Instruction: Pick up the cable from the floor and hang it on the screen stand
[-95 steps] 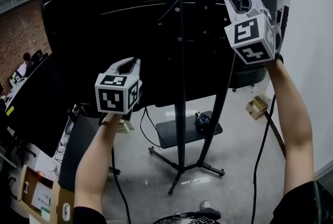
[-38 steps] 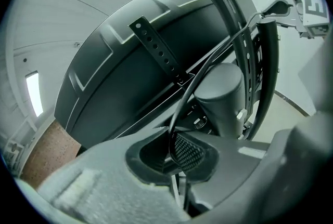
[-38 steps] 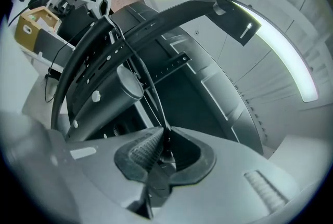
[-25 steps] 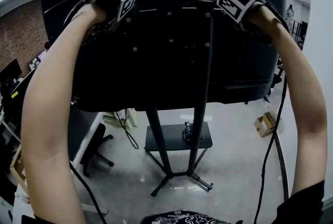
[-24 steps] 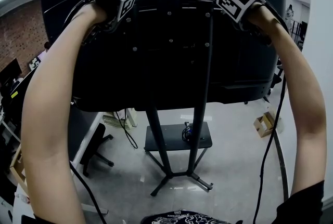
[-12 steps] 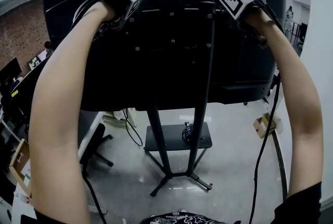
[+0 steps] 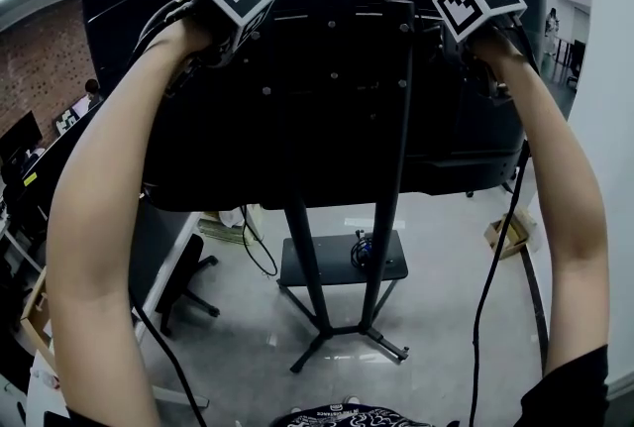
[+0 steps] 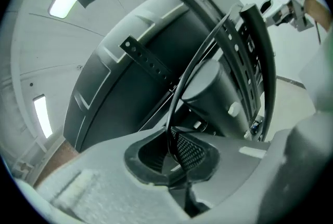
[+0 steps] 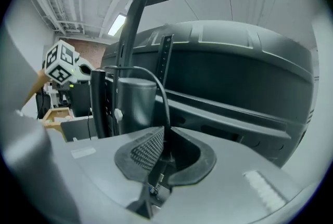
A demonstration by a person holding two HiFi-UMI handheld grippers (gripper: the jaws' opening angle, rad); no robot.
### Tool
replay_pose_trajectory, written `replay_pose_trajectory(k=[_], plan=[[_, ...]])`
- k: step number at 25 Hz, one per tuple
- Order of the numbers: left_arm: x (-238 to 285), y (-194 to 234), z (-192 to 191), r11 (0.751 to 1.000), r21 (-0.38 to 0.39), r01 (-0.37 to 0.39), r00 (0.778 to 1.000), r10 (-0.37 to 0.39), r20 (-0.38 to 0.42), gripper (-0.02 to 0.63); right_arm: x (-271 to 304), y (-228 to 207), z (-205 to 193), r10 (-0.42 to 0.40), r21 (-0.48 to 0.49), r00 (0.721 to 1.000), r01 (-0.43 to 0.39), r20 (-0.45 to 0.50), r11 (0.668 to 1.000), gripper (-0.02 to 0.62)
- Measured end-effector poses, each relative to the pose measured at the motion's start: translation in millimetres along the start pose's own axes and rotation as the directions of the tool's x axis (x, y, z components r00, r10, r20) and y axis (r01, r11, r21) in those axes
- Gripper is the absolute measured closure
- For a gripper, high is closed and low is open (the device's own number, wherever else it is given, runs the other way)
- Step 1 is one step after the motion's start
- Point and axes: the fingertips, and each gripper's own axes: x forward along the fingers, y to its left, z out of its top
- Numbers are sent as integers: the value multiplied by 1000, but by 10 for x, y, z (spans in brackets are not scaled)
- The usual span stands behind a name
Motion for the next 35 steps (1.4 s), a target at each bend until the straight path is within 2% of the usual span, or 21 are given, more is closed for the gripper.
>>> replay_pose_trajectory(k=[2,6,13,18,26,30,32,35], plan=[[-65,-42,76,1000,-13,20,996,-19,82,570,36,2,-87,-19,-37,1000,18,-9,999,549],[-142,-71,143,1000,3,8,986,-9,167,568,19,8,-138,-49,-61,998,51,44,997,549],[-185,14,164,997,-74,31,952,-7,306,514,-76,-71,-106,-163,-145,976,183,143,972,541],[-204,34,86,991,-121,49,934,-2,357,495,-137,-136,-135,-183,-143,963,213,199,967,508],[-249,74,12,983,-178,43,909,35,416,495,-206,-139,-120,-153,-123,949,193,277,973,506],[-255,49,23,982,-187,36,894,52,445,495,-221,-142,-131,-165,-124,938,211,304,970,506],[-257,48,14,978,-200,57,884,44,465,467,-223,-133,-158,-173,-117,936,217,306,969,505],[-293,69,-11,971,-218,94,862,30,506,462,-240,-113,-209,-193,-107,934,234,302,966,500]])
